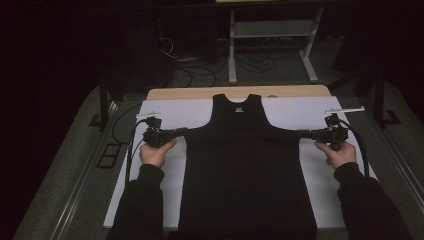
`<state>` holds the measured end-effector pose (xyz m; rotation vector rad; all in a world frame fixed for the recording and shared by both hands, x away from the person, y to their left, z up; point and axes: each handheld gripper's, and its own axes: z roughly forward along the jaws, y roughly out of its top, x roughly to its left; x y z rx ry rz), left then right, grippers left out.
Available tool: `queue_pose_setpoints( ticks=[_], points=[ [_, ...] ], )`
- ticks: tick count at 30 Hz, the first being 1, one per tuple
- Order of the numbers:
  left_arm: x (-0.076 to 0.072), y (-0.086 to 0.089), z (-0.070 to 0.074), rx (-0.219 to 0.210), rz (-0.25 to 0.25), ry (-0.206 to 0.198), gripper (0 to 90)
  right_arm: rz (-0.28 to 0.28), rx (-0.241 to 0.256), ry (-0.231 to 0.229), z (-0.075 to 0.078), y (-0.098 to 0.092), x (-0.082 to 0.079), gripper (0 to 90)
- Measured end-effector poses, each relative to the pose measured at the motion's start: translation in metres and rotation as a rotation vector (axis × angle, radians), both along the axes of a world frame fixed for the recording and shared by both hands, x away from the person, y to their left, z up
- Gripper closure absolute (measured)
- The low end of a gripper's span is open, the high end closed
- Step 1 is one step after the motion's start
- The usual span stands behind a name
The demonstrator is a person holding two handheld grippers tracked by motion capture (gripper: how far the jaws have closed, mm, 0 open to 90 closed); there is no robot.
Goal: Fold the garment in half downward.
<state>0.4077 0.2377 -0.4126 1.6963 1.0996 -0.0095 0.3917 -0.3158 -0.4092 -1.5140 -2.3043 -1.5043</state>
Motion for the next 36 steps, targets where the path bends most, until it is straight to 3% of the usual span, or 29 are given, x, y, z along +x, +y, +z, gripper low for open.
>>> queue_pose_setpoints(
  ticks=[11,32,36],
  points=[
    [-0.004,0.009,-0.004,-0.001,0.021,0.004,86.1,-0.039,0.004,0.0,0.001,-0.009,-0.007,84.0],
    [-0.022,0.01,-0.003,-0.015,0.018,0.019,85.9,-0.04,0.013,0.023,0.0,-0.01,-0.024,83.9],
    [-0.025,0.01,-0.004,-0.01,0.014,0.021,86.0,-0.037,-0.008,0.028,-0.001,-0.008,-0.026,83.9]
  ],
)
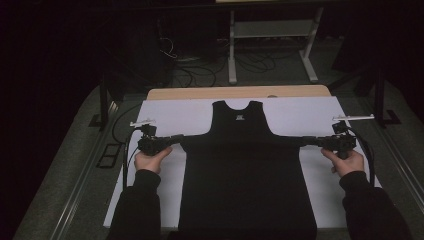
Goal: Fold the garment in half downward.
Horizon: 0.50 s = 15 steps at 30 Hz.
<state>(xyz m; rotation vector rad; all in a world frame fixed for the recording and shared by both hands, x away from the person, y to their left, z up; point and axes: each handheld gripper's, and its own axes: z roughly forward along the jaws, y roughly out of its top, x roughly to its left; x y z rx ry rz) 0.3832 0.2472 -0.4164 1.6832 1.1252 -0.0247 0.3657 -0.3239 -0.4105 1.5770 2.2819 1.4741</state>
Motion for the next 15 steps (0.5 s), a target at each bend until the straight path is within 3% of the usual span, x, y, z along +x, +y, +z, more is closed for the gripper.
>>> queue_pose_setpoints(
  ticks=[15],
  points=[
    [-0.0099,0.0009,-0.002,0.001,-0.006,0.014,85.9,0.008,-0.005,0.007,-0.0011,0.0017,-0.01,83.8]
  ],
)
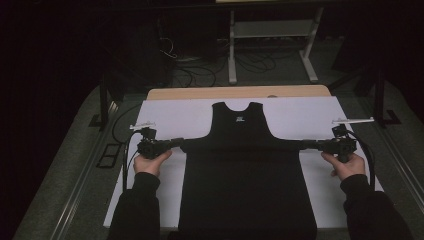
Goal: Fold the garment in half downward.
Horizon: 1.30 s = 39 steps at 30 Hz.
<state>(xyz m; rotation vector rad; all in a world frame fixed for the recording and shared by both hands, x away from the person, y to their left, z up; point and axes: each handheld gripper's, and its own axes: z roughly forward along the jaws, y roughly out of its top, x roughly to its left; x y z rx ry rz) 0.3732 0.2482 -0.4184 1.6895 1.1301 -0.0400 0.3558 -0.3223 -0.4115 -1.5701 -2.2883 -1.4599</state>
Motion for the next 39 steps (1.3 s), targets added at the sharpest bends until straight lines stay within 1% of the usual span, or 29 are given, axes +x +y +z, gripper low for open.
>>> queue_pose_setpoints(
  ticks=[3,5,6,9,12,16,19,25,28,29,34,35,37,39],
  points=[
    [-0.003,0.0,0.0,0.002,-0.003,0.004,85.9,0.002,-0.001,0.002,0.0,0.0,-0.002,83.8],
    [-0.005,0.0,0.0,0.003,-0.007,0.0,85.9,0.0,0.002,0.009,0.0,0.0,-0.003,83.8],
    [-0.006,0.0,0.0,0.004,-0.009,-0.001,85.9,0.003,0.0,0.004,0.0,0.0,-0.004,83.8],
    [-0.009,0.0,-0.002,0.002,-0.004,0.008,85.9,0.005,-0.002,0.005,0.0,0.0,-0.006,83.7],
    [-0.011,0.0,-0.004,0.014,-0.011,0.013,85.9,0.009,-0.006,0.01,-0.001,0.0,-0.007,83.7],
    [-0.014,0.0,-0.004,0.02,-0.013,0.015,85.9,0.008,-0.004,0.017,-0.002,-0.001,-0.011,83.7],
    [-0.016,0.0,-0.005,0.039,-0.019,0.015,85.9,0.013,-0.004,0.016,-0.001,0.0,-0.013,83.7],
    [-0.02,0.0,-0.005,0.045,-0.022,0.015,85.9,0.015,-0.004,0.021,-0.002,0.0,-0.019,83.6],
    [-0.023,0.0,-0.005,0.059,-0.03,0.015,85.9,0.018,-0.008,0.031,-0.002,0.0,-0.022,83.6],
    [-0.024,0.0,-0.004,0.059,-0.028,0.016,85.9,0.022,-0.011,0.025,-0.002,0.0,-0.022,83.6],
    [-0.027,0.001,-0.004,0.053,-0.028,0.015,85.9,0.027,-0.016,0.036,-0.003,0.0,-0.027,83.6],
    [-0.03,0.001,-0.004,0.055,-0.036,0.02,85.9,0.032,-0.024,0.045,-0.004,0.0,-0.028,83.6],
    [-0.032,0.001,-0.004,0.057,-0.042,0.023,85.9,0.032,-0.023,0.05,-0.004,0.001,-0.03,83.6],
    [-0.034,0.001,-0.005,0.068,-0.053,0.027,85.9,0.036,-0.026,0.052,-0.005,0.001,-0.031,83.6]
  ],
)
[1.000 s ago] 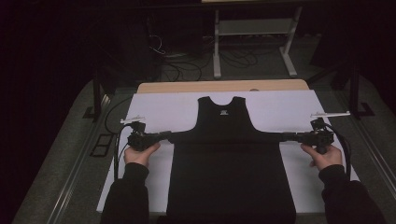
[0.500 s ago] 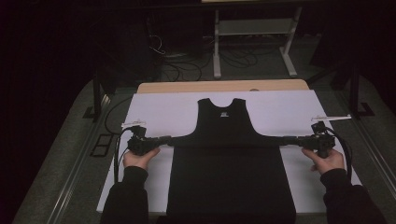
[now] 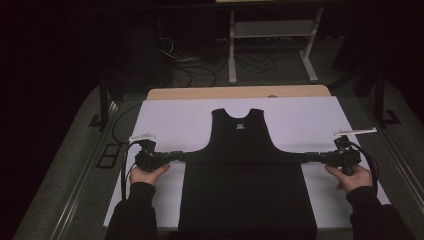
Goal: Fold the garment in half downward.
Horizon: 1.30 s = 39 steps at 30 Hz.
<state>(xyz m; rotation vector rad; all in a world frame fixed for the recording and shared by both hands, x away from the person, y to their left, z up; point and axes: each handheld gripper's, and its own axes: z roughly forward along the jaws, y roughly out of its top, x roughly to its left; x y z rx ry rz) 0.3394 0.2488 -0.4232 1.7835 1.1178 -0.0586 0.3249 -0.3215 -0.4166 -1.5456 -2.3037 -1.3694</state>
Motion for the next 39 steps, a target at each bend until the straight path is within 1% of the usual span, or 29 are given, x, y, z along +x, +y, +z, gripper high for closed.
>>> queue_pose_setpoints(
  ticks=[1,2,5,11,12,19,20,27,30,35,36,39],
  points=[
    [-0.001,0.0,-0.001,-0.005,-0.004,0.001,85.9,0.001,-0.003,0.002,-0.001,0.0,-0.001,83.6],
    [-0.002,0.0,-0.001,-0.002,-0.007,0.003,85.9,0.002,-0.004,0.011,-0.001,0.0,-0.001,83.5],
    [-0.004,0.0,-0.002,0.0,-0.013,0.007,85.9,0.002,-0.006,0.017,-0.002,0.0,-0.003,83.6],
    [-0.008,0.001,0.0,0.016,-0.026,0.001,85.8,0.012,-0.006,0.024,-0.002,-0.001,-0.008,83.6],
    [-0.008,0.0,0.0,0.025,-0.027,0.001,85.8,0.013,-0.006,0.034,-0.002,0.0,-0.008,83.5],
    [-0.008,0.001,-0.004,0.063,-0.026,0.029,85.8,0.026,-0.021,0.062,-0.005,0.002,-0.012,83.5],
    [-0.008,0.001,-0.005,0.067,-0.026,0.033,85.8,0.029,-0.019,0.061,-0.006,0.002,-0.012,83.5],
    [-0.01,0.0,-0.006,0.08,-0.032,0.037,85.8,0.038,-0.024,0.09,-0.01,0.003,-0.015,83.5],
    [-0.011,0.0,-0.007,0.08,-0.033,0.047,85.8,0.041,-0.026,0.095,-0.01,0.003,-0.015,83.4],
    [-0.011,-0.001,-0.01,0.103,-0.041,0.067,85.8,0.046,-0.035,0.109,-0.013,0.003,-0.016,83.4],
    [-0.011,-0.001,-0.01,0.102,-0.043,0.069,85.8,0.047,-0.037,0.117,-0.013,0.004,-0.016,83.4],
    [-0.011,-0.001,-0.012,0.098,-0.048,0.082,85.7,0.053,-0.042,0.115,-0.014,0.004,-0.016,83.4]
  ],
)
